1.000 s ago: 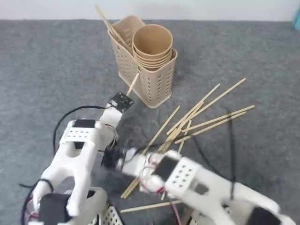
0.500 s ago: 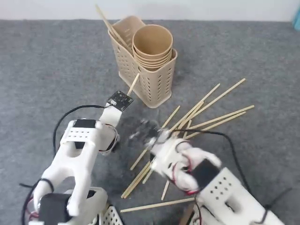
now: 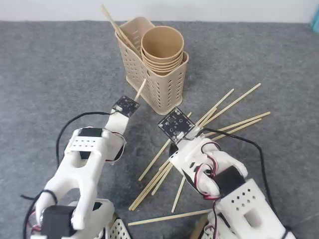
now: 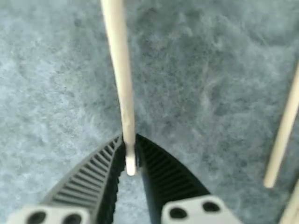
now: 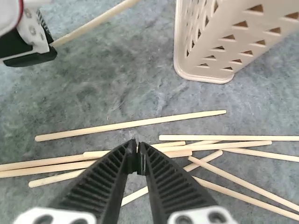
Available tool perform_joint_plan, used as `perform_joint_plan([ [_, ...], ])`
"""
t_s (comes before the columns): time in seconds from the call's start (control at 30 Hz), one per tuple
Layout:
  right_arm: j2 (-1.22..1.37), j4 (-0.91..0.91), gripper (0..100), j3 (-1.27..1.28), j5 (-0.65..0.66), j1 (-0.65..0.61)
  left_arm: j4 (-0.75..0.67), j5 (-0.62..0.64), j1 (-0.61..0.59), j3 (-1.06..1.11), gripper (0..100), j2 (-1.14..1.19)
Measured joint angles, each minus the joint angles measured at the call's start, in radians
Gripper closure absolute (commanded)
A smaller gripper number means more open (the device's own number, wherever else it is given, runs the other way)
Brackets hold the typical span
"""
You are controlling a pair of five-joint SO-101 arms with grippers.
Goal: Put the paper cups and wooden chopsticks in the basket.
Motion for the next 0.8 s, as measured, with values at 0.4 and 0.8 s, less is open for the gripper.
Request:
perform_joint_plan([
  [0.4,0.054,-0.089,98.6,0.021,-0.005,0.080,-0.002,0.089,-0.183,-0.012,99,0.000],
  [0.8,0.054,-0.296,98.6,0.140,-0.038,0.129,-0.002,0.235,-0.282,-0.221,99,0.000],
])
